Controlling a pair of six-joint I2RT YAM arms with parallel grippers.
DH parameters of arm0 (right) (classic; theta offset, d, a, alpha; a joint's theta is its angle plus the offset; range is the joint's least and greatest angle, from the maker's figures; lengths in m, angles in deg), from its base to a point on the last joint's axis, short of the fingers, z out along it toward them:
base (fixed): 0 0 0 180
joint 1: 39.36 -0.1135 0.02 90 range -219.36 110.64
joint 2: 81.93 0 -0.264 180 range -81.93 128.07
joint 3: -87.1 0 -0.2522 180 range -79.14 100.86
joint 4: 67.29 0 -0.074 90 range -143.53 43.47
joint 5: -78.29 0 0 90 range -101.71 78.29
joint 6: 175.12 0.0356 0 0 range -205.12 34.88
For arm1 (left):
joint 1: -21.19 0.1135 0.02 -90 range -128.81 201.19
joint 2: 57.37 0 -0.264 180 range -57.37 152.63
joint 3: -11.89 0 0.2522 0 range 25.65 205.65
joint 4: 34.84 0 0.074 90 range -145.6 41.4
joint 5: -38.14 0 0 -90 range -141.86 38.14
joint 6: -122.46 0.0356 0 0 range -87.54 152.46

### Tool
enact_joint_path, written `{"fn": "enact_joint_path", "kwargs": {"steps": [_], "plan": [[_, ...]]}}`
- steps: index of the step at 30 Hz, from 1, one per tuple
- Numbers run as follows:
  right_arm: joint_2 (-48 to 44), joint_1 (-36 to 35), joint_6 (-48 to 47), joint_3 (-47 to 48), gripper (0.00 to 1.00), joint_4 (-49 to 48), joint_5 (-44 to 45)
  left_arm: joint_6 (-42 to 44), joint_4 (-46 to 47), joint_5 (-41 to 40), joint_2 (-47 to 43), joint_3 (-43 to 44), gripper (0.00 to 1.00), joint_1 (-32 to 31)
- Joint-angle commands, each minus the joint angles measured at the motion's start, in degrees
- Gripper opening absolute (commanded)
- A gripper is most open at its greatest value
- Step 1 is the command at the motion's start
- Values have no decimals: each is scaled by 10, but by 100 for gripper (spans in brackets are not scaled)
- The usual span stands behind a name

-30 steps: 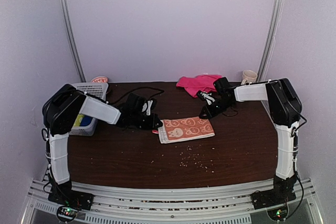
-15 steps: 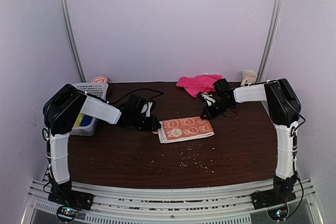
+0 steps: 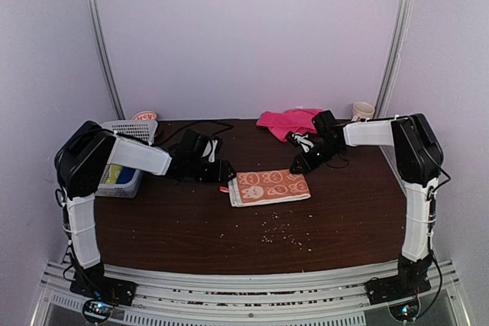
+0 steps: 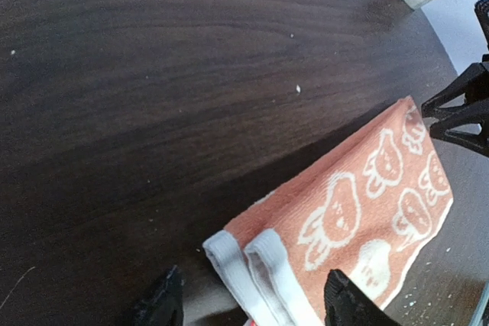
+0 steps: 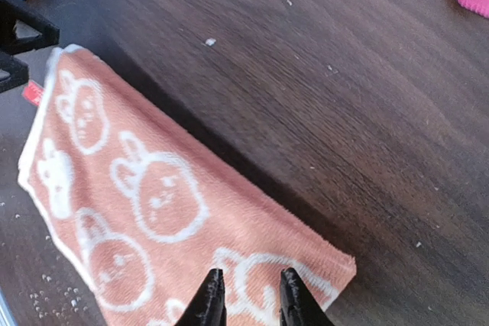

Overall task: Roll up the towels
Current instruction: Smooth out the towel at the center of the board.

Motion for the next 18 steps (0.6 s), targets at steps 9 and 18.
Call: {"fn": "enact_joint_path", "kwargs": {"steps": [9, 18], "plan": [[-103, 0, -31, -36, 31, 49, 9, -33, 49, 5, -91, -80, 64, -62], [-70, -5, -26, -59, 29, 23, 11, -77, 103, 18, -71, -113, 60, -78]]}}
